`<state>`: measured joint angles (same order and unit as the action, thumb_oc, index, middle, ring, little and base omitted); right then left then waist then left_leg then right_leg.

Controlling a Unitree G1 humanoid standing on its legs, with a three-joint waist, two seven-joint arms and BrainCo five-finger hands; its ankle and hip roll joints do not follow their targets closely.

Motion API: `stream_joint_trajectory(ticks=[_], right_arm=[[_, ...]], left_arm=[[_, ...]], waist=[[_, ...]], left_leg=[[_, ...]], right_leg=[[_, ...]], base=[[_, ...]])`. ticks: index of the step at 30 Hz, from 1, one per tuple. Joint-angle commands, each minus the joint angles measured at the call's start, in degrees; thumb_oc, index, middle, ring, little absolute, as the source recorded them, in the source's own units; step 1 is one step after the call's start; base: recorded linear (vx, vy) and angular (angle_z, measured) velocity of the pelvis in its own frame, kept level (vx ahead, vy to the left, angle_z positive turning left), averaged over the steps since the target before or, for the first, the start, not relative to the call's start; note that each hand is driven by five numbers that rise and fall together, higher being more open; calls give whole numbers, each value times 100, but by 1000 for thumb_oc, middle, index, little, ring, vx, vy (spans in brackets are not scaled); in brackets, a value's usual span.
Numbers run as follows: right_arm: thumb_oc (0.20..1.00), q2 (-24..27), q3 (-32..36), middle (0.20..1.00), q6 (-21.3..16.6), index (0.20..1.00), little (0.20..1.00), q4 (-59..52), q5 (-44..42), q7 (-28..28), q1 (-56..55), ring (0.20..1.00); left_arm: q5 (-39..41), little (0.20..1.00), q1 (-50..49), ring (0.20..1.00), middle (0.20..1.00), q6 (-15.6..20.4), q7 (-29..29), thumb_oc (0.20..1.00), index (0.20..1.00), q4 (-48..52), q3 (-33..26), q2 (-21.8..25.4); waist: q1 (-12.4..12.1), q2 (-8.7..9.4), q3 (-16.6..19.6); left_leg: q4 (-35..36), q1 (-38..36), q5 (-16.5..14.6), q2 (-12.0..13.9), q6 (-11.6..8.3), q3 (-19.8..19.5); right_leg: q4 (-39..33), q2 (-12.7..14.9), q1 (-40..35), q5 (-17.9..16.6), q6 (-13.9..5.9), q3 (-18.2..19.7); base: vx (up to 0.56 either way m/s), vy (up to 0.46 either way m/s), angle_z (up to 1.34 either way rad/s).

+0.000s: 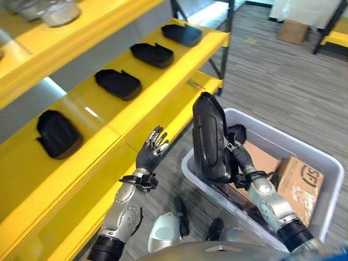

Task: Move parts from the plastic box to the shelf.

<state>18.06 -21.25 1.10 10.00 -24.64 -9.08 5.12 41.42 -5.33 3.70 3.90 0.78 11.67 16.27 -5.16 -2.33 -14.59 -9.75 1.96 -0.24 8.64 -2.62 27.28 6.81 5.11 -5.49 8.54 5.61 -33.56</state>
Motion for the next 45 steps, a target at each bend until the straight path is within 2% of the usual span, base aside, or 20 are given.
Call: stream_joint_trajectory(ticks=[1,3,4,6,11,18,20,21,26,28,29,31,32,35,36,37,38,39,41,45], right_arm=[[200,-281,235,200,-332,200,200,-398,-123,200,388,200],[200,-278,240,200,-209,200,200,-345,-197,244,492,200],[200,-260,236,200,-195,200,200,-335,-227,284,521,200],[200,-247,213,200,-163,200,200,-325,-336,382,558,200],[200,-298,124,200,-27,200,200,-497,-601,461,471,200],[200,-487,-131,200,221,200,200,-645,-686,557,433,200],[200,-592,-310,200,300,200,200,-848,-728,389,516,200],[200,-659,-432,200,312,200,200,-885,-811,304,674,200],[200,-696,-515,200,406,200,200,-1003,-866,263,629,200],[200,-778,-593,200,405,200,200,-1010,-867,310,638,200],[200,-789,-653,200,429,200,200,-1036,-866,323,618,200],[200,-767,-713,200,423,200,200,-1055,-861,374,567,200],[200,-738,-764,200,398,200,200,-1097,-913,323,535,200],[200,-737,-766,200,399,200,200,-1100,-914,320,532,200],[200,-713,-814,200,408,200,200,-1155,-1092,292,483,200],[200,-660,-809,200,482,200,200,-1128,-1359,374,429,200],[200,-648,-799,200,474,200,200,-1108,-1382,403,384,200],[200,-644,-792,200,463,200,200,-1091,-1393,409,359,200],[200,-658,-700,200,283,200,200,-963,-1311,537,235,200],[200,-647,-676,200,158,200,200,-943,-1121,825,184,200]], left_arm=[[-74,1000,135,1000,1000,205,157,1000,1000,405,81,143],[-27,1000,211,1000,1000,165,238,1000,1000,415,127,95],[-13,1000,239,1000,1000,162,284,1000,1000,422,137,93],[-82,1000,253,1000,1000,199,300,1000,1000,433,145,116],[-173,1000,354,1000,1000,237,252,1000,1000,331,253,201],[-219,1000,192,1000,1000,328,-158,1000,1000,469,258,288],[-84,1000,147,1000,1000,372,-363,1000,1000,635,133,338],[-109,1000,256,1000,1000,384,-341,1000,1000,685,118,351],[-211,1000,196,1000,1000,321,-392,1000,1000,800,151,288],[-199,1000,95,1000,1000,319,-376,1000,1000,796,154,272],[-230,1000,73,1000,1000,341,-362,1000,1000,771,185,272],[-10,1000,86,1000,1000,366,-315,1000,1000,683,217,268],[38,1000,97,1000,1000,378,-317,1000,1000,638,241,265],[38,1000,95,1000,1000,380,-317,1000,1000,636,241,264],[28,1000,106,1000,1000,457,-351,1000,1000,575,302,251],[-12,1000,120,1000,1000,455,-511,1000,1000,536,453,190],[-31,1000,120,1000,1000,430,-524,1000,1000,527,495,152],[-49,1000,125,1000,1000,410,-547,1000,1000,541,534,133],[-221,1000,215,1000,1000,312,-605,1000,1000,561,718,75],[-163,1000,175,1000,1000,261,-706,1000,1000,553,762,124]], waist=[[225,319,107],[282,377,175],[295,368,214],[303,296,275],[383,150,323],[60,52,213],[-202,44,39],[-369,46,-114],[-555,22,-185],[-643,22,-158],[-627,15,-141],[-563,16,-100],[-504,35,-68],[-500,32,-70],[-417,86,3],[-244,251,73],[-176,289,62],[-131,302,52],[93,321,-1],[141,283,100]], left_leg=[[-442,-205,-272,167,-135,-133],[-955,-328,-297,380,-122,-163],[-963,-404,-335,365,-108,-241],[-694,-541,-343,295,-106,-323],[105,-886,-489,174,-33,-50],[530,-925,-364,-160,117,-334],[511,-749,-411,-387,291,-481],[559,-618,-418,-562,372,-532],[915,-693,-330,-834,494,-482],[1090,-792,-294,-872,510,-411],[1175,-824,-293,-901,546,-402],[1283,-882,-265,-922,561,-418],[1307,-908,-245,-927,548,-444],[1309,-913,-244,-923,544,-447],[1366,-962,-200,-931,515,-474],[1405,-1077,-157,-1011,346,-492],[1384,-1111,-175,-1051,322,-527],[1361,-1119,-192,-1072,317,-567],[1244,-1035,-212,-1188,414,-807],[1003,-1042,-382,-1201,375,-709]], right_leg=[[33,75,-24,-117,-714,966],[259,182,113,-11,-656,987],[347,214,178,30,-646,1005],[449,249,257,61,-665,1018],[588,406,244,49,-823,864],[625,666,234,-169,-1191,701],[787,935,444,-327,-1428,573],[715,1131,547,-584,-1520,456],[444,1406,446,-1081,-1628,168],[553,1609,493,-1380,-1716,5],[668,1600,550,-1375,-1739,49],[718,1376,569,-1200,-1704,177],[686,1119,534,-1010,-1652,292],[679,1113,524,-1008,-1648,287],[624,699,480,-775,-1560,456],[-224,-86,171,-759,-1288,784],[-449,-251,121,-845,-1255,949],[-540,-331,114,-891,-1245,1060],[-558,-443,277,-1016,-1195,1578],[-502,-384,183,-864,-1143,1449]], base=[[-73,154,58],[-79,307,53],[-58,395,40],[-18,336,32],[-12,409,66],[-50,389,48],[-265,598,78],[-343,570,80],[-127,357,25],[-13,219,-16],[8,200,-31],[35,110,-22],[35,31,8],[30,2,33],[262,-60,13],[341,-82,11],[323,-100,56],[164,-67,71],[187,-102,80],[220,-148,75]])
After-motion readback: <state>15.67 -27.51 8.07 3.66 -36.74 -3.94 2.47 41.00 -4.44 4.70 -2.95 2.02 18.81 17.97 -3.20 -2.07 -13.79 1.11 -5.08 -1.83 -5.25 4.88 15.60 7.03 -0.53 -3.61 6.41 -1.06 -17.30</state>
